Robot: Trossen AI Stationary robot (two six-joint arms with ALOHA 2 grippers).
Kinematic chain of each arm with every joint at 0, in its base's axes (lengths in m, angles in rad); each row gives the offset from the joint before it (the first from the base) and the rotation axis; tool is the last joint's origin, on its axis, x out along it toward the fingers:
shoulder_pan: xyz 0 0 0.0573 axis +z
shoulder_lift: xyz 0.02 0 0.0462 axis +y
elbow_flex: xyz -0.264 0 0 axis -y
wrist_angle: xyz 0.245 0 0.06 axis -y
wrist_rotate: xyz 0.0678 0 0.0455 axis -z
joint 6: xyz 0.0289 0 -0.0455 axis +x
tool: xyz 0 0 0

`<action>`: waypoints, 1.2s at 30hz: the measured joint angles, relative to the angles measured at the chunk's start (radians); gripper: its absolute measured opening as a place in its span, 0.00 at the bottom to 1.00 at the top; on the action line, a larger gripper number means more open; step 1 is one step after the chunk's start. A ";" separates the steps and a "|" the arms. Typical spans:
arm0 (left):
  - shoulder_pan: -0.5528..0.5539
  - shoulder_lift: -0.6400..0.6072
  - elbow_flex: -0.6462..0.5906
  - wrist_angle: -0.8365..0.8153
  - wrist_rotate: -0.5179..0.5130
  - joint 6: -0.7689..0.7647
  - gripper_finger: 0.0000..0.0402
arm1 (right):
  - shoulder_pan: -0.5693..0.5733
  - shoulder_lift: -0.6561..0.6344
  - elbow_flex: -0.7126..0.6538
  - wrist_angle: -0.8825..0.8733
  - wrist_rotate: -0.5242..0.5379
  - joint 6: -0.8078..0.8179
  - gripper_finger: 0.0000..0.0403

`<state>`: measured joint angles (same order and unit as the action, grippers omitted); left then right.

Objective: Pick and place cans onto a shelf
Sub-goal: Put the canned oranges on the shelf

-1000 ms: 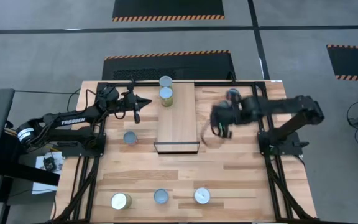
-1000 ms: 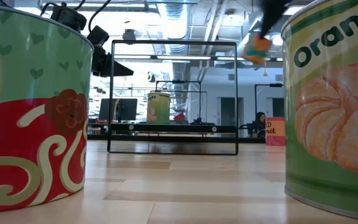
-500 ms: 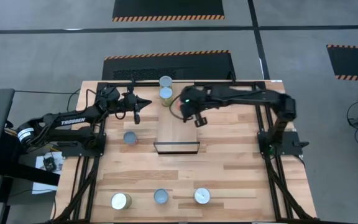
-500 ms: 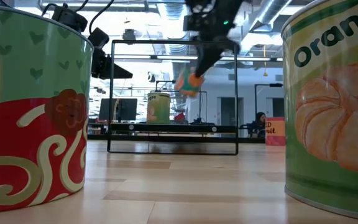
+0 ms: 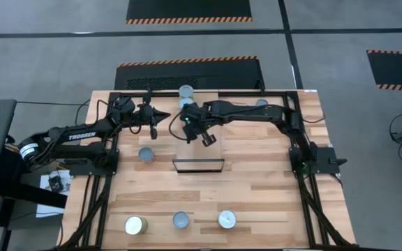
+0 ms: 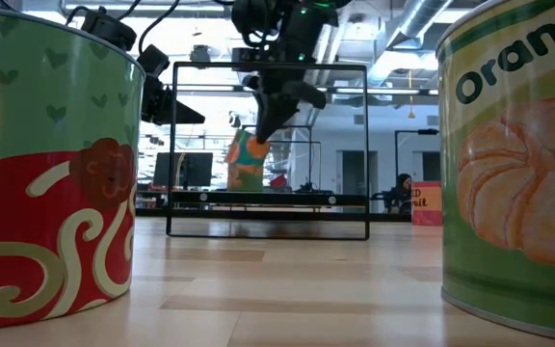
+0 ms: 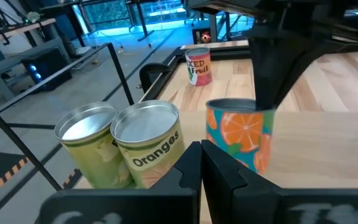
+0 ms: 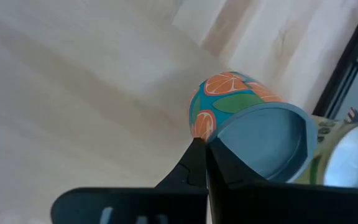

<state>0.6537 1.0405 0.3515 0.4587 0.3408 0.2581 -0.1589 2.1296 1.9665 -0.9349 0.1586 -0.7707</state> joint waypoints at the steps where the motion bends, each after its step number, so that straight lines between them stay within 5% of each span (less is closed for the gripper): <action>1: 0.000 0.000 0.000 0.000 0.000 0.000 0.00 | 0.000 0.008 0.007 0.003 -0.001 -0.004 0.02; 26: -0.002 0.000 0.000 0.001 0.000 -0.003 0.00 | -0.027 0.069 0.028 0.045 -0.027 -0.006 0.02; 36: -0.002 0.000 0.000 0.000 0.001 -0.010 0.00 | -0.031 0.069 0.028 0.051 -0.027 0.016 0.16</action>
<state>0.6519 1.0405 0.3515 0.4591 0.3416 0.2481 -0.1895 2.1983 1.9942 -0.8837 0.1318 -0.7549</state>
